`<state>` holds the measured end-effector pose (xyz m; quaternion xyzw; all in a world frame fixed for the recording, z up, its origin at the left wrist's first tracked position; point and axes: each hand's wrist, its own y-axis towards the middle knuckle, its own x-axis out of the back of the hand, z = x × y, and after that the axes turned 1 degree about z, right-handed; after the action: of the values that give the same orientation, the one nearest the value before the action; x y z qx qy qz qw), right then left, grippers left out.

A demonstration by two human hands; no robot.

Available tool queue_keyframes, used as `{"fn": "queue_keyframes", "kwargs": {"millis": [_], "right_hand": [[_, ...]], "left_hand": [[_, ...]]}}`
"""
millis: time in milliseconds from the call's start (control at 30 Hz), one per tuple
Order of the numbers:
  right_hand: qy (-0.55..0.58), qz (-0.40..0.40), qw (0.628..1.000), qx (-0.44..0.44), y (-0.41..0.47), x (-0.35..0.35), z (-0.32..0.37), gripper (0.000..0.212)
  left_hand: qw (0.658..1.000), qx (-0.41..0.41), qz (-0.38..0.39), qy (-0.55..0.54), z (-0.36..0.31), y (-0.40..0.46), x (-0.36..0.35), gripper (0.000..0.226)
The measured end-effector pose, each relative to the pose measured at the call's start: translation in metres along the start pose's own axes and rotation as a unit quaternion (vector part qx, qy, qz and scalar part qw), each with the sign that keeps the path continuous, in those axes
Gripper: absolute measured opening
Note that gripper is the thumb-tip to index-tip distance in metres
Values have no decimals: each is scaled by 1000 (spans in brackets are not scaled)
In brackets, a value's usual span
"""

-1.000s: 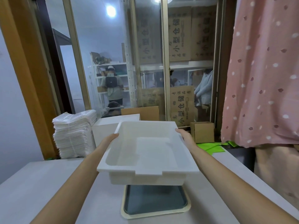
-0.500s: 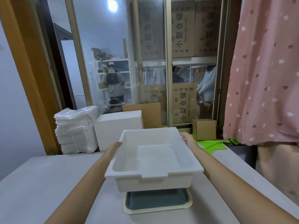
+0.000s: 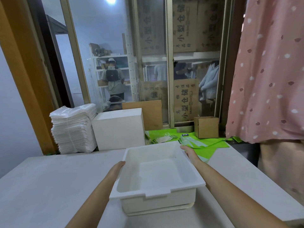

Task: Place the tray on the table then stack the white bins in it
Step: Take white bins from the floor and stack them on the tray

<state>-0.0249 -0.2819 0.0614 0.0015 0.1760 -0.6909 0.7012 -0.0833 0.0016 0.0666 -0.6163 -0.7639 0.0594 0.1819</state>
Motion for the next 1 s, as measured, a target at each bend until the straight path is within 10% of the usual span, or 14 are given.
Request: {"fn": "queue_keyframes", "kwargs": {"millis": [1000], "right_hand": [[-106,-58,992,-43,3,1,-9,27]], "left_hand": [[1000,2,5,-12,2,10,4,29]]}}
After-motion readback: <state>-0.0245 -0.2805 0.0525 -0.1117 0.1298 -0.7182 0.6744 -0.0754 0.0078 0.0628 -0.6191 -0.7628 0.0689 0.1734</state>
